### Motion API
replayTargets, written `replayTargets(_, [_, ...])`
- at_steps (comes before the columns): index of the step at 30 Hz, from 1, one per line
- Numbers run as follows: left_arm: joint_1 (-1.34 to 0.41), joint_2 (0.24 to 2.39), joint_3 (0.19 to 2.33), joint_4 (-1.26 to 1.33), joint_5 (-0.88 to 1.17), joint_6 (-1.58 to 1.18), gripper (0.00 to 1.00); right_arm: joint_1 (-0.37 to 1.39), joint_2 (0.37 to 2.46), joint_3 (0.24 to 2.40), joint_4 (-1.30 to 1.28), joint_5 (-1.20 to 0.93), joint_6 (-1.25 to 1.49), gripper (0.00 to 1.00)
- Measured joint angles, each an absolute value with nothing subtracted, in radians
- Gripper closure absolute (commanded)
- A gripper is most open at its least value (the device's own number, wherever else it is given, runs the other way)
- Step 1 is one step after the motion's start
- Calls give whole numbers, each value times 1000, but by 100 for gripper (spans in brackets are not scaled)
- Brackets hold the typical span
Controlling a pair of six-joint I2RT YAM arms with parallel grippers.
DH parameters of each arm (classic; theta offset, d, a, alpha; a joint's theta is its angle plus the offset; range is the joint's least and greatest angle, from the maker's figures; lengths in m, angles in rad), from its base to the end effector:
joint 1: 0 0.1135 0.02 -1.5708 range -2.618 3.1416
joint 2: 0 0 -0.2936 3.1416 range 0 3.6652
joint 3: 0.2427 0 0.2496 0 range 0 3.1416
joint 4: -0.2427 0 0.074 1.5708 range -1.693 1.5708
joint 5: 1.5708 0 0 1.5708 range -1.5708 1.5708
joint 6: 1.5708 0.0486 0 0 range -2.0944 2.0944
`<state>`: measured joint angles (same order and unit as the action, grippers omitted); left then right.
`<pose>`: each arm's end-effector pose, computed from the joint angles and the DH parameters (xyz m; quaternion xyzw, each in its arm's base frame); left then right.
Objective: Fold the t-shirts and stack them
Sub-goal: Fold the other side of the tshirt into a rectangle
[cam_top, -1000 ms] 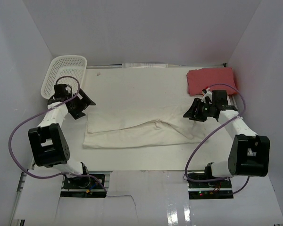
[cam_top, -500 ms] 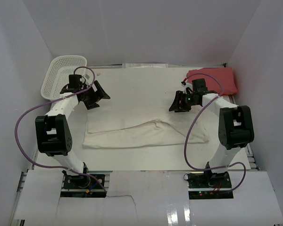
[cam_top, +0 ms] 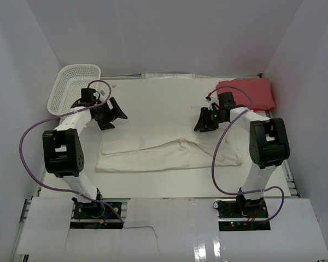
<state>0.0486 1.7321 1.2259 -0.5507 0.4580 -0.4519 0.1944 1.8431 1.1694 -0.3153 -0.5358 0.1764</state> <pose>0.3666 -0.0037 0.2359 -0.1774 0.9269 -0.2647 0.1985 0.3772 0.0996 0.1953 -0.0842 0.9231 0.3002 0.2251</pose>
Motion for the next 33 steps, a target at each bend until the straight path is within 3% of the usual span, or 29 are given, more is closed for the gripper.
replayTargets(2, [49,1732,1226,-551,458,-450,2,200,1843,1169,-315,-533,173,65])
replayTargets(7, [49,1732,1226,-553,458,-448,2,212,1843,1169,-313,-534,173,80])
replayTargets(9, [49,1732,1226,-553,458,-446,2,217,1843,1169,-313,-535,173,91])
replayTargets(22, [49,1732,1226,-553,458,-445,2,255,1769,1123,-317,-569,182,92])
replayTargets(23, [49,1732,1226,-553,458,-445,2,260,1757,1115,-316,-572,183,91])
replayTargets(24, [49,1732,1226,-553,458,-445,2,264,1746,1108,-319,-572,184,82])
replayTargets(25, [49,1732,1225,-553,458,-445,2,268,1735,1100,-319,-572,186,73])
replayTargets(26, [49,1732,1225,-553,458,-445,2,271,1725,1094,-322,-567,190,54])
replayTargets(27, [49,1732,1225,-553,458,-445,2,274,1718,1091,-324,-559,197,47])
replayTargets(29, [49,1732,1225,-553,458,-445,2,276,1710,1090,-326,-542,191,41])
replayTargets(33, [49,1732,1224,-553,458,-442,2,275,1713,1096,-342,-513,189,39])
